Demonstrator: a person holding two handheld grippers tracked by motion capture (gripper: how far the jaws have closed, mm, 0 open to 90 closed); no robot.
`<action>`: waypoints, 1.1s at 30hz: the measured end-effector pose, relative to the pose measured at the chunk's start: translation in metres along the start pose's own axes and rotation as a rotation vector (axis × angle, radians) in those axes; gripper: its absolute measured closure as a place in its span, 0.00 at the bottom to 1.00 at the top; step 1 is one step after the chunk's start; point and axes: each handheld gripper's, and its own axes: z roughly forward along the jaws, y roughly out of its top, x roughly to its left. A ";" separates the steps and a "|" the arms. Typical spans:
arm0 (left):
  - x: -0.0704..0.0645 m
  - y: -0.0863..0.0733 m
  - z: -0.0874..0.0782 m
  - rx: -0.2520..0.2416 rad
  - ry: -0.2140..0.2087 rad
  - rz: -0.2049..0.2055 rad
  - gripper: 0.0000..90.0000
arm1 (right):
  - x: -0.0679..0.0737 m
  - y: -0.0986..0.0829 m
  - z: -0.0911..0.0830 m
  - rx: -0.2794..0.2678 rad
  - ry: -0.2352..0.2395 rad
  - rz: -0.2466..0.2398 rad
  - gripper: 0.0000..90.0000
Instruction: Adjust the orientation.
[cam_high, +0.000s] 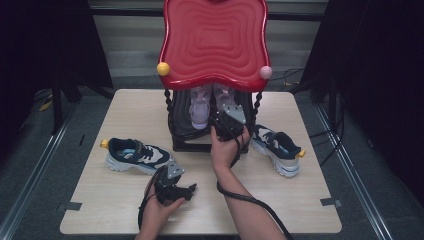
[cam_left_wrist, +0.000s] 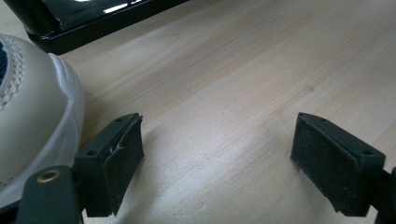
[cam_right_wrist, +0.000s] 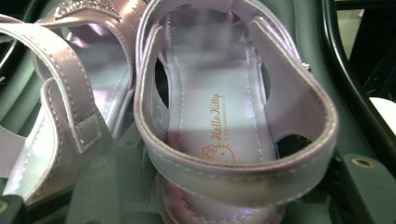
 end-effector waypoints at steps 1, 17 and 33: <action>0.000 0.000 0.000 0.000 0.000 0.000 0.18 | -0.001 0.001 0.000 -0.001 0.011 0.002 0.39; 0.000 0.000 0.000 -0.005 -0.001 0.001 0.18 | -0.002 -0.002 -0.005 0.028 0.087 -0.025 0.31; 0.000 0.001 0.001 -0.006 -0.003 -0.002 0.18 | -0.008 -0.010 -0.012 0.065 0.154 -0.092 0.26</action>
